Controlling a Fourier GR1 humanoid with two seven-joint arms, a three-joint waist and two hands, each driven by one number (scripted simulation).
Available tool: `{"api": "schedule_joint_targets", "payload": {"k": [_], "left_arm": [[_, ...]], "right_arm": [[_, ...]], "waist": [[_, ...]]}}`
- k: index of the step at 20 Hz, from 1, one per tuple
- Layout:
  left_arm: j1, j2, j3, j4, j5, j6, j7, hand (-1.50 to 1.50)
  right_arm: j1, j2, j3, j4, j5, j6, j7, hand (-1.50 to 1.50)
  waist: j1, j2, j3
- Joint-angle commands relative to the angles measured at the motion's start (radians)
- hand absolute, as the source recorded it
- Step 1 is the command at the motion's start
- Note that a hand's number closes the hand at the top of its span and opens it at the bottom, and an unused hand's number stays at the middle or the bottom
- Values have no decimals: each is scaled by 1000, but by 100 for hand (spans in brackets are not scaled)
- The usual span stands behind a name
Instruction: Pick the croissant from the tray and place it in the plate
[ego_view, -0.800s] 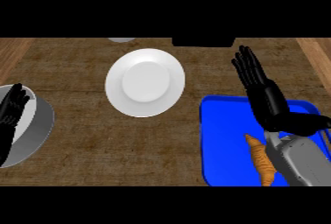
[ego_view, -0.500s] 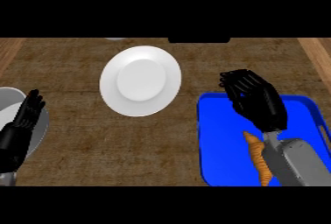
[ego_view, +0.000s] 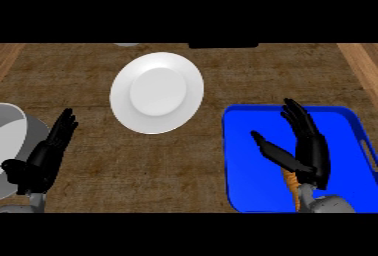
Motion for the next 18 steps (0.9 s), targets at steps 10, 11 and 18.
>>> {"api": "schedule_joint_targets", "payload": {"k": [10,11,18], "left_arm": [[-47,-74,-8,83,-55,-11,-26,0],[-55,-42,27,46,-21,-25,26,0],[-8,-81,-32,-1,-76,-1,1,0]], "right_arm": [[332,-313,39,-340,256,-125,347,-150],[397,-347,22,-358,231,-76,302,-150],[356,-572,76,-442,270,110,671,-150]], "waist": [[10,2,-1],[9,-1,1],[39,2,0]]}}
